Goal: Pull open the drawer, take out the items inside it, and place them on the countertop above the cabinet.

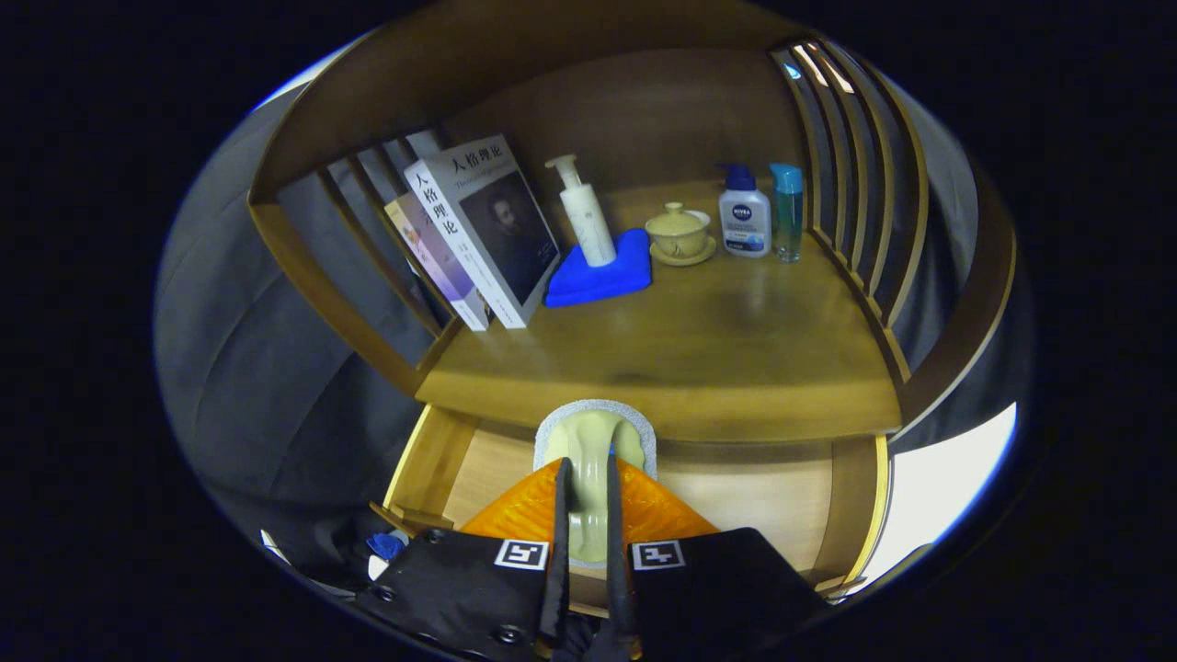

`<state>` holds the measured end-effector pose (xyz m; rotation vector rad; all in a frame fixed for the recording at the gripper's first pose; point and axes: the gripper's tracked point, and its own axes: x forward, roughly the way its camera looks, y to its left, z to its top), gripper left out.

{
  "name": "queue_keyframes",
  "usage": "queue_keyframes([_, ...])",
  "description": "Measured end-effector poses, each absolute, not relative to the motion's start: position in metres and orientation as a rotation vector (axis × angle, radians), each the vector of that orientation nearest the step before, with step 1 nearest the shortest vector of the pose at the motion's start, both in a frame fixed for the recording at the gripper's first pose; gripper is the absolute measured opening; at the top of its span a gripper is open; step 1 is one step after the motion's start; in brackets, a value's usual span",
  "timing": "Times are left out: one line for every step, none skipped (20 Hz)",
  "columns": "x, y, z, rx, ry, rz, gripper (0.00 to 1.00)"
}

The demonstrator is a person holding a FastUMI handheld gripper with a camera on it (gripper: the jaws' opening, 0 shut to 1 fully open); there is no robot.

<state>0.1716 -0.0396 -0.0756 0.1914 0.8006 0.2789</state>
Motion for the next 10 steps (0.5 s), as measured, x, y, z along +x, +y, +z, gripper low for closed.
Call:
queue_keyframes([0.18,-0.042,-0.073,0.182,0.789,0.265,0.19])
queue_keyframes([0.188,-0.044,-0.07,0.174,0.78,0.249,0.19])
queue_keyframes([0.194,-0.045,-0.069,0.172,0.776,0.235,0.19])
queue_keyframes([0.202,-0.045,-0.066,0.177,0.772,0.226,0.19])
queue_keyframes([0.21,-0.045,-0.065,0.182,0.769,0.217,0.19])
queue_keyframes([0.219,-0.045,-0.064,0.186,0.765,0.207,0.19])
queue_keyframes([0.228,-0.046,-0.064,0.189,0.761,0.195,0.19])
queue_keyframes([0.237,-0.047,-0.066,0.192,0.762,0.183,0.19])
queue_keyframes([0.246,-0.047,-0.068,0.195,0.764,0.17,0.19])
queue_keyframes([0.256,-0.048,-0.07,0.198,0.77,0.158,0.19])
